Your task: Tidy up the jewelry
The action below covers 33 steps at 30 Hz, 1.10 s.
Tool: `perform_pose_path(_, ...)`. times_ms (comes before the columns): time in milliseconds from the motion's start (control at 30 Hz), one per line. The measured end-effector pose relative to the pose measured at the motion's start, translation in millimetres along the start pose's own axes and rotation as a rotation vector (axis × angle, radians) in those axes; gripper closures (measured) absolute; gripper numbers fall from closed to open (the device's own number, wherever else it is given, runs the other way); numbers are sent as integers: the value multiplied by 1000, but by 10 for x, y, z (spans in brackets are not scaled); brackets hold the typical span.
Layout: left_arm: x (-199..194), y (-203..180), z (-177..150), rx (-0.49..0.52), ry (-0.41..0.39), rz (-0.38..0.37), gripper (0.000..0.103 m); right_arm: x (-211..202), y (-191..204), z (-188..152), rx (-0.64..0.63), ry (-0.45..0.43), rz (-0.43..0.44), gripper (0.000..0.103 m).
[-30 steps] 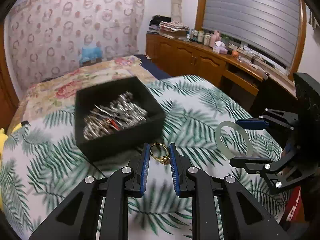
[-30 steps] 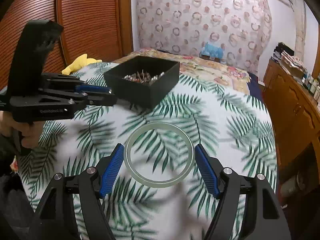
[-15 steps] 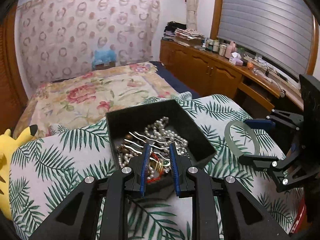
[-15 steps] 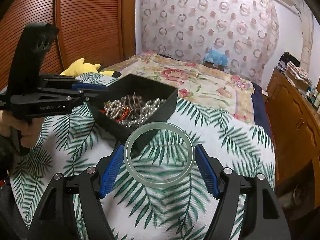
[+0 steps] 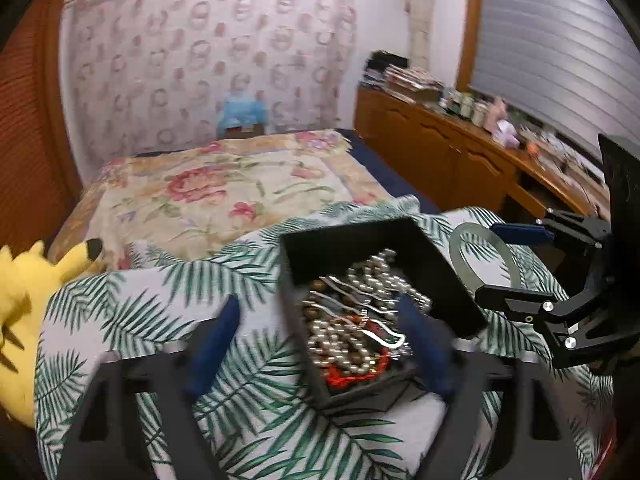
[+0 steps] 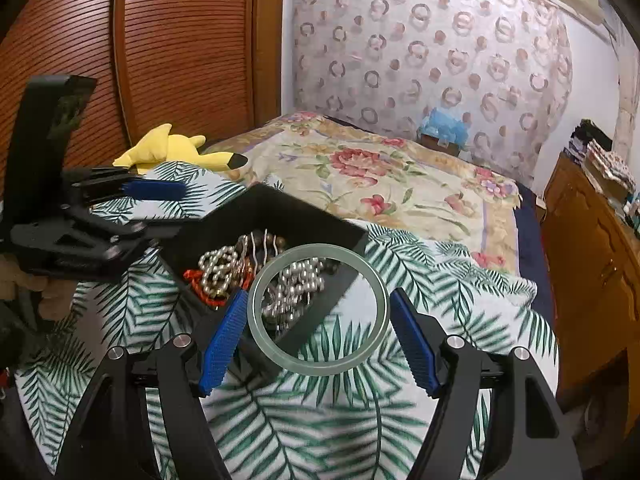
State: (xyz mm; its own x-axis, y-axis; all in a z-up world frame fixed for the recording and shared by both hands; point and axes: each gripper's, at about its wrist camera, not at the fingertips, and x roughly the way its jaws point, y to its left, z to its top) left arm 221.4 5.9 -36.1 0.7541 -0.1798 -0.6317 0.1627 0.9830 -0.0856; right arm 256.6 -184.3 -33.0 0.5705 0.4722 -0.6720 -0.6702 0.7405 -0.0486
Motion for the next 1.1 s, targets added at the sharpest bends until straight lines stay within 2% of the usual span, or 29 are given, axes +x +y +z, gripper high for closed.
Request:
perform_pose_path(133, -49, 152, -28, -35, -5, 59, 11, 157, 39, 110, -17, 8, -2, 28)
perform_pose_path(367, -173, 300, -128, -60, 4, 109, 9, 375, 158, 237, -26, 17, 22, 28)
perform_pose_path(567, -317, 285, -215, -69, 7, 121, 8, 492, 211, 277, -6, 24, 44, 28)
perform_pose_path(633, -377, 246, -247, -64, 6, 120, 8, 522, 220, 269, -5, 49, 39, 24)
perform_pose_path(900, -618, 70, -353, -38, -3, 140, 8, 235, 185, 100, 75, 19, -5, 23)
perform_pose_path(967, -675, 25, -388, -38, -7, 148, 8, 98, 181, 6, 117, 3, -44, 18)
perform_pose_path(1033, -716, -3, -415, -41, -9, 150, 8, -31, 186, -90, 152, -20, -83, 8)
perform_pose_path(1100, -778, -48, -456, -45, -16, 153, 8, -188, 212, -208, 192, -45, -107, 4)
